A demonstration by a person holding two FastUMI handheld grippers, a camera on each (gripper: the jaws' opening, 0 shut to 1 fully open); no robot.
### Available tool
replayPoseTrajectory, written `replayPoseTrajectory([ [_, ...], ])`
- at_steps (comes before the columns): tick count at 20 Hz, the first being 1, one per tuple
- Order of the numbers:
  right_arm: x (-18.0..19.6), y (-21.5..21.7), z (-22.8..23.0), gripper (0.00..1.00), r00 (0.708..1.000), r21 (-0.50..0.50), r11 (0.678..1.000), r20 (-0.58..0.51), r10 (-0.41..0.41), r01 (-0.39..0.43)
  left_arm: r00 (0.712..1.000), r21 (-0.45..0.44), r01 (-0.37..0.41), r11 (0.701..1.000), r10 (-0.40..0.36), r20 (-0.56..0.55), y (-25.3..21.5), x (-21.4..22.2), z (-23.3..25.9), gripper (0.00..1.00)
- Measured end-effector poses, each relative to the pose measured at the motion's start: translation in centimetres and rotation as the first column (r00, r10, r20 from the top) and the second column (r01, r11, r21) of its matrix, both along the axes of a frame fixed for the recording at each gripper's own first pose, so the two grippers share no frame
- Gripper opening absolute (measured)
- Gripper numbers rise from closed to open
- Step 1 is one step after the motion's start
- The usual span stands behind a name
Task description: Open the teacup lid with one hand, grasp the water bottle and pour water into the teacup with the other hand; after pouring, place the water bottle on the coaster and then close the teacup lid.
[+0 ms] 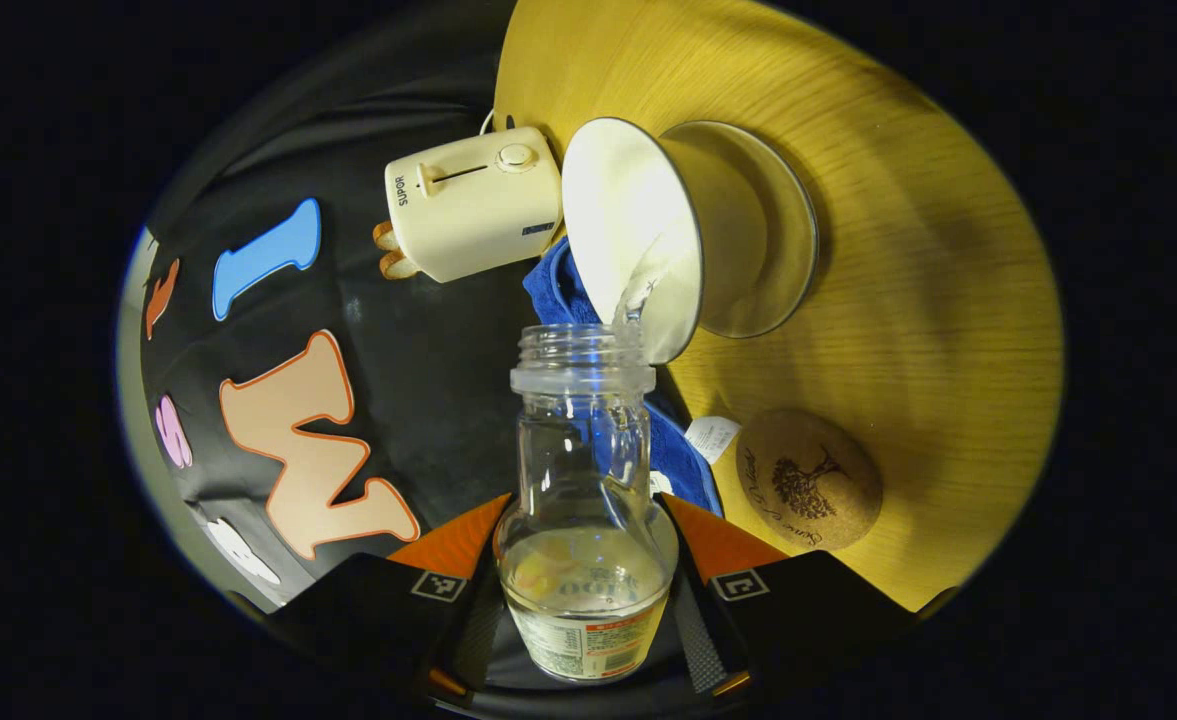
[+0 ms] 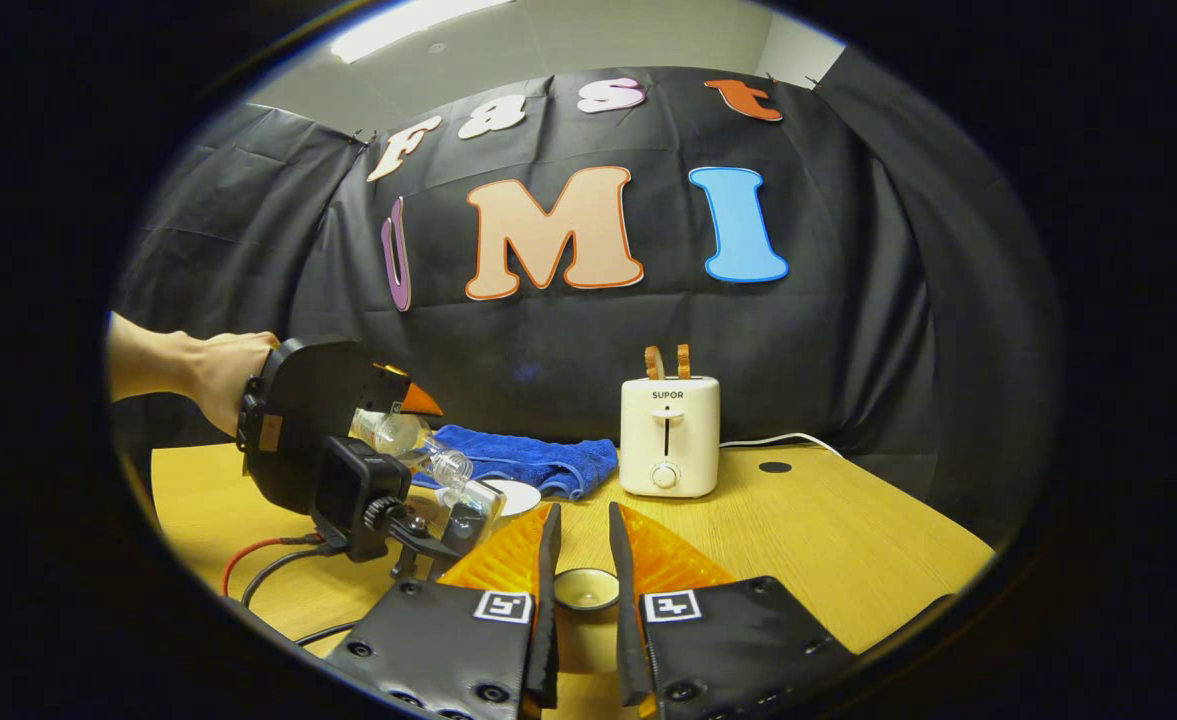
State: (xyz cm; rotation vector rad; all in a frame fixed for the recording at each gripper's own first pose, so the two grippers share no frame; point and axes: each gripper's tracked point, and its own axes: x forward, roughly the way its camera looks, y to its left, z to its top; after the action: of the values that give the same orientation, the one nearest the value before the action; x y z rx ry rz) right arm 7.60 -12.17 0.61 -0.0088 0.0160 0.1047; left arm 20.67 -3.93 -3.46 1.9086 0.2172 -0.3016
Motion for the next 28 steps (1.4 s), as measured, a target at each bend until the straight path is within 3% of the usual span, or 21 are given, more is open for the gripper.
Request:
replayPoseTrajectory([
  [17, 0.1, -0.3, 0.1, 0.27, 1.0, 0.0, 1.0, 0.0, -0.005, 0.005, 0.998, 0.167, 0.047, 0.985, -0.053, 0.031, -1.4, 0.8, 3.3, 0.73],
  [28, 0.1, -0.4, 0.1, 0.27, 1.0, 0.0, 1.0, 0.001, -0.005, 0.005, 0.997, 0.189, 0.059, 0.98, -0.066, 0.029, -2.1, 0.9, 3.5, 0.73],
])
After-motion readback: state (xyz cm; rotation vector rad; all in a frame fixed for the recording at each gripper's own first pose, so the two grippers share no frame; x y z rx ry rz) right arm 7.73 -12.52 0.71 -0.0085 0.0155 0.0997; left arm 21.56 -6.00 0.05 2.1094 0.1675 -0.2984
